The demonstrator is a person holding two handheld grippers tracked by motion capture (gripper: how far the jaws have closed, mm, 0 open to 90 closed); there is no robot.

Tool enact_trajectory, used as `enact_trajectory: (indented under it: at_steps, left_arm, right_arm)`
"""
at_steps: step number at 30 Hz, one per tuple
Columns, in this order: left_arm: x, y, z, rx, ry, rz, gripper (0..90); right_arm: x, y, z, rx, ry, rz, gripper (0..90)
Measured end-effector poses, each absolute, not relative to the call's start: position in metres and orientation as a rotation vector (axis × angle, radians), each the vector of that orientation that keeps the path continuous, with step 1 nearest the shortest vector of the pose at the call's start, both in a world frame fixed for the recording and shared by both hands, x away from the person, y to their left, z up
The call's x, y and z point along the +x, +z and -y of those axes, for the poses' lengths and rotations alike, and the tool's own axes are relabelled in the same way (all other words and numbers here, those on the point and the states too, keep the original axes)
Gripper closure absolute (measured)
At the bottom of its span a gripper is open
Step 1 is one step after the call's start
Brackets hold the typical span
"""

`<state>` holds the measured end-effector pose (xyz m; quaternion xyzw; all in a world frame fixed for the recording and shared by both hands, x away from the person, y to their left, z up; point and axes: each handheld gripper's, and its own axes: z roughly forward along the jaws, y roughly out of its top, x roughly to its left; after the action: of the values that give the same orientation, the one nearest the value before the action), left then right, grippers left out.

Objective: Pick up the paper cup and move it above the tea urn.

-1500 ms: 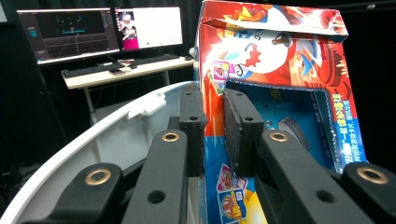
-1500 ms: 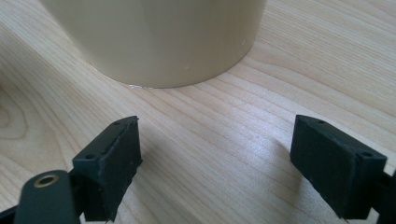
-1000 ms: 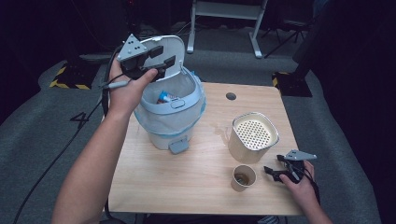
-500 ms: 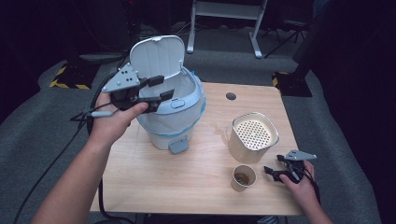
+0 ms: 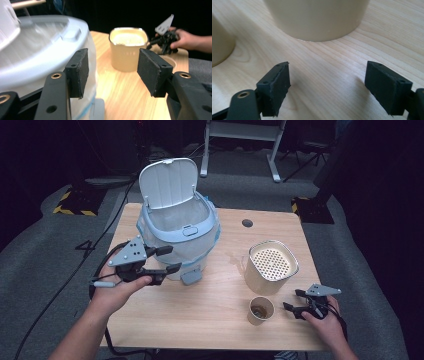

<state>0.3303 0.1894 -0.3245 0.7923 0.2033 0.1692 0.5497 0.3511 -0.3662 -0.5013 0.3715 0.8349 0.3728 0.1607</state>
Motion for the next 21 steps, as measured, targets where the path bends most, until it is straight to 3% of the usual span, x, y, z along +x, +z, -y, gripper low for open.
enact_trajectory:
  at_steps: [11, 21]
  left_arm:
    - [0.325, -0.379, -0.186, 1.903, 0.347, -0.520, 43.1]
    - [0.326, -0.423, -0.174, 1.956, 0.289, -0.557, 44.1]
  right_arm:
    - [0.330, -0.491, 0.359, 0.994, 1.135, -2.478, 24.5]
    - [0.315, -0.484, 0.347, 0.920, 1.210, -2.505, 22.3]
